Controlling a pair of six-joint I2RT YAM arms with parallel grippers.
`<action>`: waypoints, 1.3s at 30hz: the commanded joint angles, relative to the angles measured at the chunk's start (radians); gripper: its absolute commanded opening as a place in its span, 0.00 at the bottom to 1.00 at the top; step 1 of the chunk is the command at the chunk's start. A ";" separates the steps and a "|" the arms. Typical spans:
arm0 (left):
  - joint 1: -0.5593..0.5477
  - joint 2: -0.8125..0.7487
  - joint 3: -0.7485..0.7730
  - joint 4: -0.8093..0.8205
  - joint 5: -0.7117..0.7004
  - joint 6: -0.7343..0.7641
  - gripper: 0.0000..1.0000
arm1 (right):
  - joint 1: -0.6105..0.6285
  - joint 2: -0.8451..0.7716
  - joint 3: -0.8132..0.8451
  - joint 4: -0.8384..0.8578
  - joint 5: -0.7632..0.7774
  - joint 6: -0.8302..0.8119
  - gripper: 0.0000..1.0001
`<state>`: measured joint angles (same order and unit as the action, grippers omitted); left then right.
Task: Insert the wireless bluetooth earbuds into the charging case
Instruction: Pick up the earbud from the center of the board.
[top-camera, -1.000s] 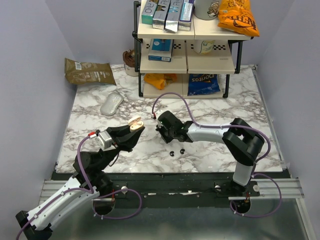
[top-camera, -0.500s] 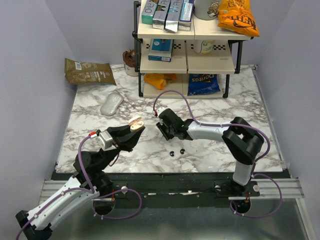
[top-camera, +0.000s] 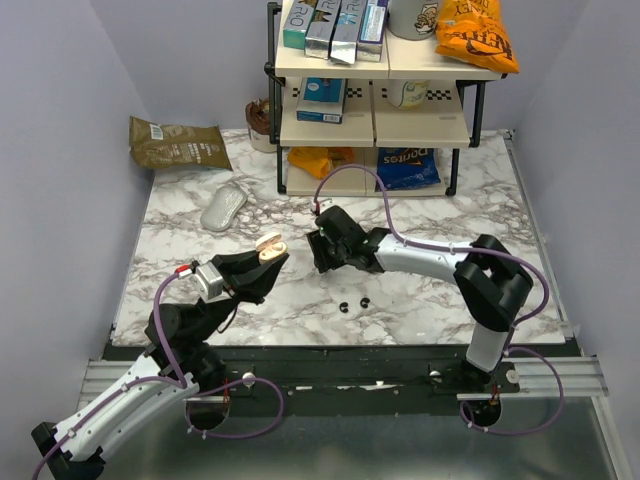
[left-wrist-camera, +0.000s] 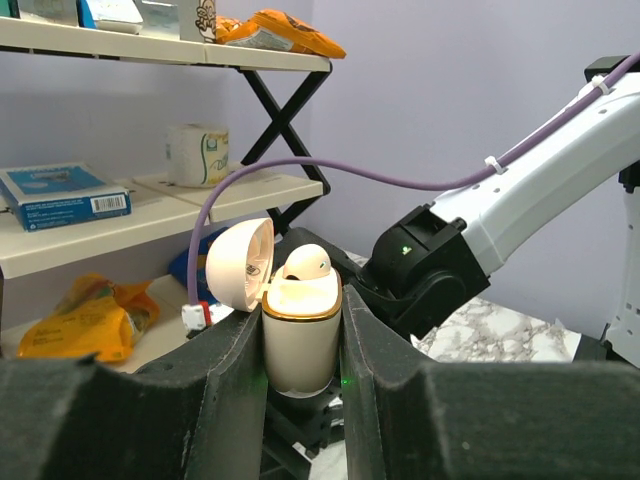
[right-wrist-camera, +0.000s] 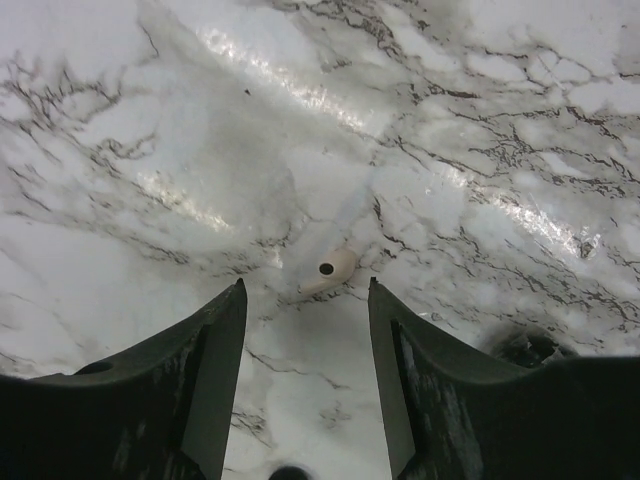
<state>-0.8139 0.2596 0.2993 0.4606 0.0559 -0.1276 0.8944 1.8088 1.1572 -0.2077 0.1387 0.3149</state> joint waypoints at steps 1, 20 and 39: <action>-0.004 -0.013 0.020 -0.007 -0.014 -0.004 0.00 | -0.008 0.041 0.039 -0.068 0.059 0.237 0.60; -0.004 -0.010 0.023 -0.005 -0.005 -0.018 0.00 | -0.045 0.121 0.053 -0.131 0.085 0.529 0.57; -0.005 -0.008 0.023 -0.004 0.001 -0.021 0.00 | -0.045 0.139 0.016 -0.147 0.065 0.426 0.33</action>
<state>-0.8139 0.2588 0.2989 0.4606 0.0563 -0.1398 0.8505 1.9049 1.2072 -0.3119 0.2165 0.7795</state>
